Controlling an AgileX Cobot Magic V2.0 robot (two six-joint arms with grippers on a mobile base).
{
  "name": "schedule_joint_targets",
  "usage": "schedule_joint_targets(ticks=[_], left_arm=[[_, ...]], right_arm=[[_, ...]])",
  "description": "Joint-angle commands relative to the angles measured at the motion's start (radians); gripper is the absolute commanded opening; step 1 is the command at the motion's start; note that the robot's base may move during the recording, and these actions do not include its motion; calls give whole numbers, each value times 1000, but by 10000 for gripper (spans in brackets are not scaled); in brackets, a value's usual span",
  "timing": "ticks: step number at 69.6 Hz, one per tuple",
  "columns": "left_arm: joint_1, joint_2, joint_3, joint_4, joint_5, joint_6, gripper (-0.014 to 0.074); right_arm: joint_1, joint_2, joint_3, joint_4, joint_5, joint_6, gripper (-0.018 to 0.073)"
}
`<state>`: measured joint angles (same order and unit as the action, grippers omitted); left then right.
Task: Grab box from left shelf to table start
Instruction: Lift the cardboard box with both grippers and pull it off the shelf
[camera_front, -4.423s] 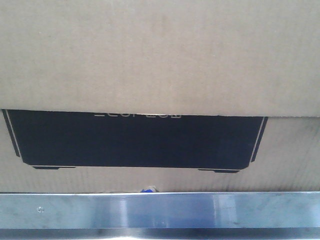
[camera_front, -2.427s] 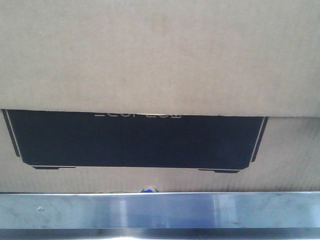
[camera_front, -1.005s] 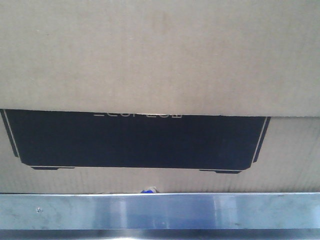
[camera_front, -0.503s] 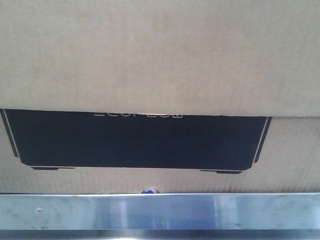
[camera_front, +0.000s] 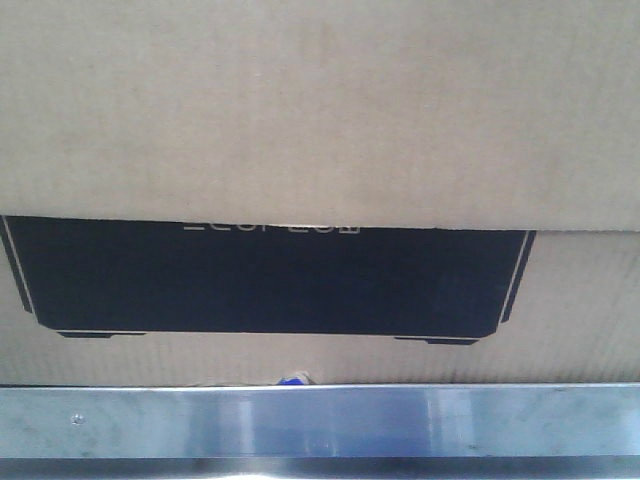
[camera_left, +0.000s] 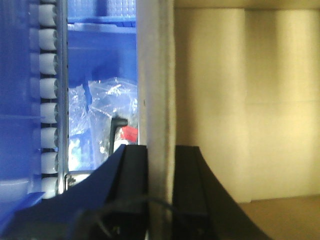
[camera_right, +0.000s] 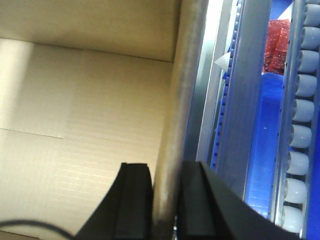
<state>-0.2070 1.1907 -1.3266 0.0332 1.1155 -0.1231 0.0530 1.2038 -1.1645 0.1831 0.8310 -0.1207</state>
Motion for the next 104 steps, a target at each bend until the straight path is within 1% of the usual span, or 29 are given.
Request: schedule_joint_targets(ticks=[1,7,16,24,34,45,54,60,61,65,72,77,83,91,104], left_arm=[[0,-94,-34,33,-110,-39,-93],[0,-169,-23,31,-133,-51,-93],[0,-263,19,31,-127,-51,-92],[0,-348,91,31,-119,-51,-92],[0,-468,195,28,-135,-51,-93],[0,-588,239,26,-135,-51,-92],[0,-681,239,24,-135,-45,-93],[0,-733,235,14,-107,-15,-92],[0,-743,233,11,-98,1,-92],[0,-762,213,5,-56,25,-92],[0,-783,165,-2,37,25,-92],[0,-784,108,-15,99,29,-92],[0,-784,54,-16,149,32,-92],[0,-784,5,-11,175,34,-92],[0,-784,1,-11,189,34,-93]], right_arm=[[-7,-71,-41,-18,-88,-18,57],[-7,-128,-35,-13,-88,-18,57],[-7,-230,2,7,-83,-12,57],[-7,-332,72,37,-84,-12,57],[-7,-498,182,48,-81,-12,57],[-7,-674,256,49,-79,-12,57],[-7,-794,261,49,-82,-12,57],[-7,-853,261,49,-78,-12,57],[-7,-861,261,49,-78,-12,57],[-7,-890,258,55,-68,-12,57],[-7,-916,235,74,-31,-12,57],[-7,-916,199,75,29,-12,57],[-7,-916,158,75,78,-12,57],[-7,-916,106,75,124,-12,57],[-7,-916,79,75,129,-12,57]])
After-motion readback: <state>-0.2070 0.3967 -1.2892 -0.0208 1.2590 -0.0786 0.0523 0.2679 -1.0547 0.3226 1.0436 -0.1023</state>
